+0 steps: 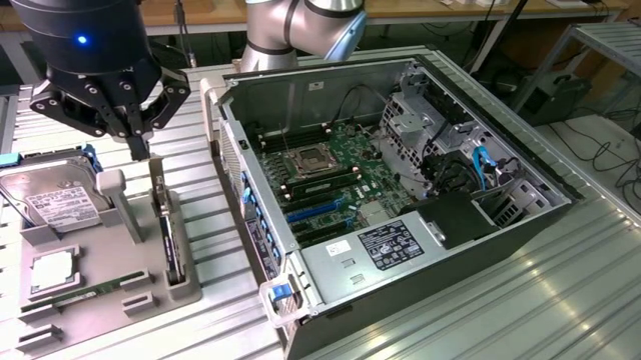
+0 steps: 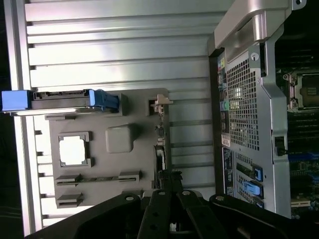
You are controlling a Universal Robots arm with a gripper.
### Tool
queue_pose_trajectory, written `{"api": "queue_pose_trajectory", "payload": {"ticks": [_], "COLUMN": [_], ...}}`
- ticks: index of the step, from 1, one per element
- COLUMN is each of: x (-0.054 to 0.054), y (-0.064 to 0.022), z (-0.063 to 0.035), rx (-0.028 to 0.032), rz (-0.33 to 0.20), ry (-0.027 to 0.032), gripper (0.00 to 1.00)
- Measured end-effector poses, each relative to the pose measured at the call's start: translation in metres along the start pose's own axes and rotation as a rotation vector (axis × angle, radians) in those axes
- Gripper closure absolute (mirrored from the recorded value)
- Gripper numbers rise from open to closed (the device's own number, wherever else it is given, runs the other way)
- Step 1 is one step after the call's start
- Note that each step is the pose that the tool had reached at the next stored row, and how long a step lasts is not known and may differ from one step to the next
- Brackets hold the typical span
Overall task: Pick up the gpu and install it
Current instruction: 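Reach for the gpu, then pick up the gpu and move the gpu toward the slot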
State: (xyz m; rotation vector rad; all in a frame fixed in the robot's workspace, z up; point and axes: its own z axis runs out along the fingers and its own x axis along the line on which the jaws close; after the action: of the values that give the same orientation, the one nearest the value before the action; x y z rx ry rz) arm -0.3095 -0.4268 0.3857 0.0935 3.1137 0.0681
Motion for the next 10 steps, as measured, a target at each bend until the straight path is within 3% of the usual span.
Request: {"api": "queue_pose_trajectory", "payload": {"ticks": [10], "x": [0.0031], "y": [-0.0006], "z": [-0.0001], "rx": [-0.0001], "rz": [-0.001], "ry": [0.0001], "gripper": [0.89]}}
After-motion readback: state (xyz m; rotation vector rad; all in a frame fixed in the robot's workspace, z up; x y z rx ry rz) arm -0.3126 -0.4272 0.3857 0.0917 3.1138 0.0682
